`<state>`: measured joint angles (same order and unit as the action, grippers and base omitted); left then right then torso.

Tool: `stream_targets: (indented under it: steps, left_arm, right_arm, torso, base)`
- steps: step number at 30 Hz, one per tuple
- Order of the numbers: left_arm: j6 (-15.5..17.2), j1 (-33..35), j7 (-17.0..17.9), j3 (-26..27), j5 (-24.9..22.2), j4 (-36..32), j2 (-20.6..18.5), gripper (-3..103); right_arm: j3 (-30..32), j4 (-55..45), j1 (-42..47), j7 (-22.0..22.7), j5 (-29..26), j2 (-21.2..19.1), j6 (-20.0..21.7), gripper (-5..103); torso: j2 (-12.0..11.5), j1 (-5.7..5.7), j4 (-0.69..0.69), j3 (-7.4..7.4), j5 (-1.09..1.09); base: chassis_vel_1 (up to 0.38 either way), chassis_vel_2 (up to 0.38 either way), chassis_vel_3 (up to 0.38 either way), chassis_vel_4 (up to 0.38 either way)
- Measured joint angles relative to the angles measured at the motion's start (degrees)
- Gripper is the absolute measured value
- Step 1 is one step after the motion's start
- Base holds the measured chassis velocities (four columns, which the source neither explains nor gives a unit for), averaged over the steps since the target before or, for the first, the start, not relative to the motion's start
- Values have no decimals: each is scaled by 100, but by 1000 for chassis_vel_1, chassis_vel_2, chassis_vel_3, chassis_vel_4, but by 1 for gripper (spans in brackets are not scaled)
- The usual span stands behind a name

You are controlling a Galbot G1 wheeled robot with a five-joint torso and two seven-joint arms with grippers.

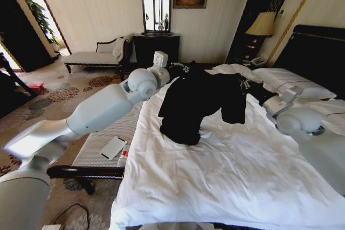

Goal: Fold the clothes on the bed.

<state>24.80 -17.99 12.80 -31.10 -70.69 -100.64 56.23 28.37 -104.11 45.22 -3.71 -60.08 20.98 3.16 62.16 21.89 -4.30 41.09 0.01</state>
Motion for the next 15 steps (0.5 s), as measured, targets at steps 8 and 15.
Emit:
stream_targets:
  steps: [8, 15]
  left_arm:
    - [124, -1326, 351, 76, -918, -382, -199, 1]
    - [258, -2084, 743, 225, -1991, -735, -181, 1]
  right_arm:
    - [74, 220, -1264, 84, -728, -935, 188, 1]
    - [759, 103, -1281, 151, -861, -1351, 420, 1]
  torso:
    - [0, 0, 0, 0, -2]
    - [1, -1, -5, -1, 0]
  base:
    - [0, 0, 0, 0]
    - [0, 0, 0, 0]
